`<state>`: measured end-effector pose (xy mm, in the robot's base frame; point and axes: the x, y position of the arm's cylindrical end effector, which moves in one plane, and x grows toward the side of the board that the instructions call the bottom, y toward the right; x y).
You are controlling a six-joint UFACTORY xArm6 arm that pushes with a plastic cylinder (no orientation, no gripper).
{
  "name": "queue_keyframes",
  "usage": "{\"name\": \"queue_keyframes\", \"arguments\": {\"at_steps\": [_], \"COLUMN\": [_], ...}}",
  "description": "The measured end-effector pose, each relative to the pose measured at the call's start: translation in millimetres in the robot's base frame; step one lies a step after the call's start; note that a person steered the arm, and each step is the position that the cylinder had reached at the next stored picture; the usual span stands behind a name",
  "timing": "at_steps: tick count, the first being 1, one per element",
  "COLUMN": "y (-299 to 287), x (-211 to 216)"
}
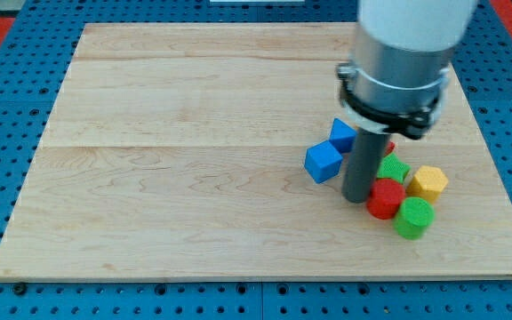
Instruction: Separate blue cube and the blue triangle
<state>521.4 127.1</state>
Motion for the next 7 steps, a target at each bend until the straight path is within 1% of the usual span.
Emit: {"name": "queue_keyframes", "arguments": {"at_steps": [2,3,4,5,6,7], "y": [-147,-142,-96,-98,-112,-87], "x": [-12,-91,-95,-61,-60,-43]}}
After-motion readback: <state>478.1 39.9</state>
